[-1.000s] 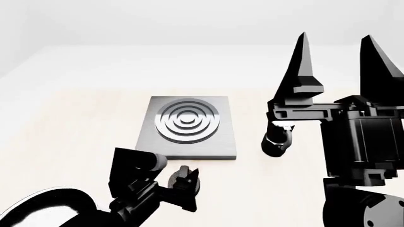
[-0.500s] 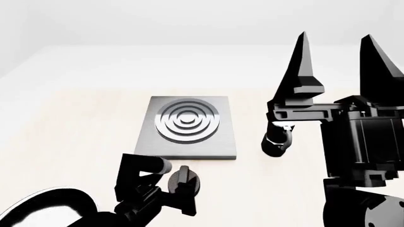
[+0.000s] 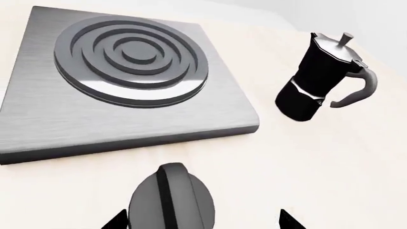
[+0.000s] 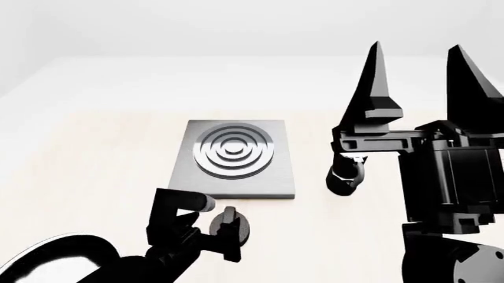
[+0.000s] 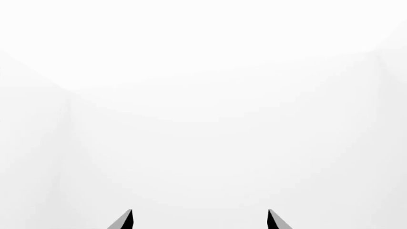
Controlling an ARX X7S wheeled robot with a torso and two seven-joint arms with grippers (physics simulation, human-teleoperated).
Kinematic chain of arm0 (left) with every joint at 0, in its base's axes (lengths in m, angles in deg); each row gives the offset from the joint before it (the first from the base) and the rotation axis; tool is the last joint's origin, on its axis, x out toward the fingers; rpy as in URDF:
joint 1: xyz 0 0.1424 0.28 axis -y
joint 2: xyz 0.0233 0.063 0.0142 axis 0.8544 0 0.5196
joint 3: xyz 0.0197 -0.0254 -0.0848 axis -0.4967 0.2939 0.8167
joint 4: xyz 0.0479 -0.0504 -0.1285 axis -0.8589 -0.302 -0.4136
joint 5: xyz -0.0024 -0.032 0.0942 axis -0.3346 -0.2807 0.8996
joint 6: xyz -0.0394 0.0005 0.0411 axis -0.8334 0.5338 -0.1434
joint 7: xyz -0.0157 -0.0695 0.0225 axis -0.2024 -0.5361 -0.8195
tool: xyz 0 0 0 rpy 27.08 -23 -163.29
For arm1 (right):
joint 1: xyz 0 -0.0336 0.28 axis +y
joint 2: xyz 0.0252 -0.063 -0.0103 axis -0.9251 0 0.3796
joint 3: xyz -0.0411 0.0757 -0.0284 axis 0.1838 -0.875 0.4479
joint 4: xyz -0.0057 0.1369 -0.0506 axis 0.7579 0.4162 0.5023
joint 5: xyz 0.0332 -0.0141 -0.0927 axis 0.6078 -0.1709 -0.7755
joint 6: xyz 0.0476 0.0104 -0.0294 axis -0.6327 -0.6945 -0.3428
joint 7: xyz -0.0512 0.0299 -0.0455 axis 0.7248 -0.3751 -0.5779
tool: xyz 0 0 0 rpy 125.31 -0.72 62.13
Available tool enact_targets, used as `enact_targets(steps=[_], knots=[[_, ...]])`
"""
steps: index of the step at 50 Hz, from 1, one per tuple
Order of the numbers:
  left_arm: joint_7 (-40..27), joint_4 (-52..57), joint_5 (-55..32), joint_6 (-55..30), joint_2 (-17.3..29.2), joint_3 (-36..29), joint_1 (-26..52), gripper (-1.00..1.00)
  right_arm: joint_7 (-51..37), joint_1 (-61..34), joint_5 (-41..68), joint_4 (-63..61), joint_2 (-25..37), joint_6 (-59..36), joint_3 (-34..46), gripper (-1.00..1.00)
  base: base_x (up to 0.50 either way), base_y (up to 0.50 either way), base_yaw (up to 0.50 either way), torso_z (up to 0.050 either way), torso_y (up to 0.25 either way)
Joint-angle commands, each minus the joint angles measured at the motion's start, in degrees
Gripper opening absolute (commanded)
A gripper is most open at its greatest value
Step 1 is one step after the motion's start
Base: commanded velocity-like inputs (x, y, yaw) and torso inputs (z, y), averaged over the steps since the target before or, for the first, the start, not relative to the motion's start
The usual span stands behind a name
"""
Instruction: Turn on the stove and put the moka pot on it.
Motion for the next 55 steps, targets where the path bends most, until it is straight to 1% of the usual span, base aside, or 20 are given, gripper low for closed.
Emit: enact_targets(steps=[1,11,18,29,34,37,41,48,50,55], knots=[[0.1,-4.1,0.8,2.9,0.5,-2.0,1.3,1.0,-0.3,0.3,0.0,0.2,0.3,0.6,0.6,1.0,0.0,0.0,0.0,0.0,0.0],[0.1,-6.1,0.7,4.5,0.5,-2.9,1.7,1.0,-0.7,0.2,0.5,0.1,0.7,0.8,0.6,1.0,0.0,0.0,0.0,0.0,0.0],[0.7,-9.2,1.2,7.3,0.4,-3.9,1.6,1.0,-0.8,0.2,0.5,0.3,0.9,1.1,0.9,1.0,0.0,0.0,0.0,0.0,0.0],[0.8,-11.3,0.8,8.5,0.3,-4.7,1.7,1.0,-1.7,-1.0,1.6,0.1,1.3,0.1,1.0,1.0,0.0,0.0,0.0,0.0,0.0],[1.1,-13.0,1.0,10.0,0.3,-5.4,1.4,1.0,-1.3,0.0,0.8,0.5,1.4,1.5,1.3,1.0,0.0,0.0,0.0,0.0,0.0],[1.3,-14.1,1.1,10.9,0.4,-5.8,1.1,1.0,-2.4,-1.9,2.6,-0.2,1.7,-0.7,0.8,1.0,0.0,0.0,0.0,0.0,0.0],[1.4,-15.1,1.1,11.6,0.5,-6.0,1.0,1.0,-1.5,0.0,0.9,0.6,1.5,1.7,1.7,1.0,0.0,0.0,0.0,0.0,0.0],[1.5,-16.7,1.0,12.8,0.5,-6.3,0.7,1.0,-1.7,-0.1,1.2,0.5,1.8,1.8,1.7,1.0,0.0,0.0,0.0,0.0,0.0],[1.6,-17.3,1.1,13.3,0.5,-6.6,0.6,1.0,-2.4,-1.2,2.3,0.1,2.0,0.5,1.4,1.0,0.0,0.0,0.0,0.0,0.0],[1.2,-17.4,0.7,13.0,0.6,-6.6,0.7,1.0,-2.1,-0.4,1.6,0.4,2.0,1.6,1.8,1.0,0.0,0.0,0.0,0.0,0.0]])
